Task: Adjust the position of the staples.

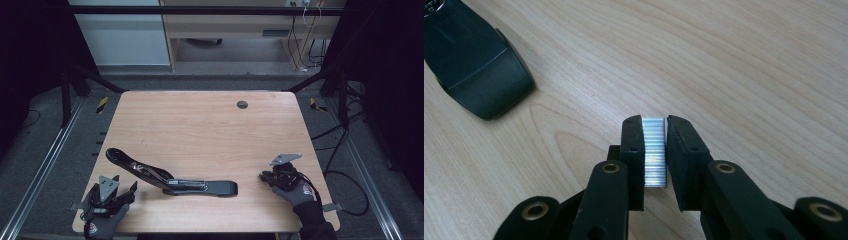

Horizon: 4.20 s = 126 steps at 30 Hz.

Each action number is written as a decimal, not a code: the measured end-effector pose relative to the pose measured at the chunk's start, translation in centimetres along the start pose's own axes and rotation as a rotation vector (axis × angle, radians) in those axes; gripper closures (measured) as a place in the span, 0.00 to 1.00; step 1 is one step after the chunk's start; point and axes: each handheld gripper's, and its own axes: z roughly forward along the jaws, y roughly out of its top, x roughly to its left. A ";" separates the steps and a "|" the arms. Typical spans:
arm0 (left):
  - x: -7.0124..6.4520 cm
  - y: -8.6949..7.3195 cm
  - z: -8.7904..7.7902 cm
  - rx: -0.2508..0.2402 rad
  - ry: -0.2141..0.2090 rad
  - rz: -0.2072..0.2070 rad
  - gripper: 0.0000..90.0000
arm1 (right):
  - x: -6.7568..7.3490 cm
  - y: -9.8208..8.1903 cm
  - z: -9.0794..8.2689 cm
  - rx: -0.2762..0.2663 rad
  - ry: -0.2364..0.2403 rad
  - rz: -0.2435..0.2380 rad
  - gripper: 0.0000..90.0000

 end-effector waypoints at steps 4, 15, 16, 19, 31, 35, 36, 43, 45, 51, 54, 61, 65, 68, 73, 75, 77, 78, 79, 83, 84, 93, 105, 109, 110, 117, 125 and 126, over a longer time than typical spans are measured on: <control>0.0 0.0 0.0 0.001 0.000 0.000 0.35 | 0.1 0.0 0.4 0.024 -0.002 -0.011 0.87; 0.0 0.0 0.1 0.005 -0.004 0.003 0.35 | 0.1 0.1 0.2 0.026 -0.003 -0.015 0.82; 0.0 0.0 0.1 0.006 -0.005 0.005 0.35 | 0.1 0.1 0.0 0.029 -0.003 -0.008 0.82; -0.1 0.0 0.1 0.004 -0.004 0.004 0.35 | 0.1 0.2 -0.4 0.039 -0.004 0.004 0.82; 0.0 0.0 0.1 0.008 -0.004 0.007 0.35 | 0.2 1.6 -0.1 0.126 0.008 0.030 0.81; 0.0 0.0 0.1 0.009 -0.004 0.008 0.35 | 0.3 1.9 0.3 0.165 0.011 0.040 0.81; 0.0 0.0 0.1 0.009 -0.003 0.008 0.35 | 0.3 1.9 0.4 0.165 0.009 0.034 0.81; 0.0 -0.1 0.2 0.010 -0.004 0.009 0.35 | 0.2 1.8 0.9 0.191 0.010 0.024 0.86; 0.0 -0.1 0.2 0.011 -0.005 0.009 0.35 | 0.2 1.9 0.8 0.192 0.013 0.026 0.87; -0.1 -0.1 0.2 0.012 -0.003 0.007 0.35 | 0.6 2.1 0.3 0.176 0.013 0.010 0.87; -0.1 -0.1 0.2 0.014 -0.004 0.008 0.35 | 0.7 2.5 -0.2 0.154 0.027 -0.017 0.87; -0.1 -0.1 0.3 0.018 -0.006 0.009 0.35 | 1.5 3.9 -1.3 0.085 0.080 -0.071 0.87; 0.0 -0.2 0.3 0.020 -0.007 0.001 0.35 | 2.0 4.8 -1.7 0.045 0.120 -0.112 0.87; 0.0 -0.2 0.3 0.019 -0.008 0.000 0.35 | 2.5 5.6 -1.8 0.019 0.139 -0.133 0.87; 0.0 -0.2 0.3 0.020 -0.007 0.001 0.35 | 3.3 7.1 -1.9 -0.004 0.159 -0.167 0.87; 0.0 -0.2 0.4 0.020 -0.006 0.000 0.34 | 3.6 7.7 -1.8 -0.014 0.171 -0.180 0.87; 0.0 -0.2 0.4 0.020 -0.005 -0.001 0.34 | 3.9 8.3 -1.7 -0.019 0.181 -0.196 0.87; 0.0 -0.2 0.4 0.020 -0.005 -0.001 0.34 | 4.1 8.6 -1.6 -0.023 0.186 -0.202 0.87; 0.0 -0.2 0.4 0.021 -0.006 -0.004 0.34 | 4.3 8.9 -1.6 -0.024 0.193 -0.208 0.87; 0.1 -0.3 0.4 0.021 -0.005 -0.003 0.34 | 5.1 10.1 -1.1 -0.028 0.215 -0.242 0.87; 0.0 -0.3 0.4 0.020 -0.007 -0.004 0.34 | 5.3 10.4 -1.1 -0.027 0.218 -0.253 0.87; 0.0 -0.3 0.3 0.017 -0.009 -0.007 0.34 | 6.6 12.5 -0.5 -0.020 0.266 -0.315 0.87; 0.1 -0.3 0.4 0.021 -0.008 -0.008 0.34 | 8.0 14.2 1.0 -0.003 0.313 -0.372 0.87; 0.1 -0.3 0.4 0.022 -0.009 -0.008 0.34 | 8.5 15.0 1.3 0.010 0.335 -0.404 0.87; 0.1 -0.3 0.4 0.022 -0.010 -0.008 0.34 | 8.6 15.2 1.4 0.011 0.337 -0.417 0.87; 0.2 -0.3 0.4 0.022 -0.010 -0.009 0.34 | 9.2 16.1 2.1 0.034 0.357 -0.455 0.87; 0.2 -0.3 0.4 0.022 -0.012 -0.013 0.34 | 10.1 16.4 3.0 0.050 0.394 -0.494 0.87; 0.2 -0.3 0.4 0.022 -0.012 -0.013 0.34 | 10.2 16.4 3.1 0.050 0.398 -0.495 0.87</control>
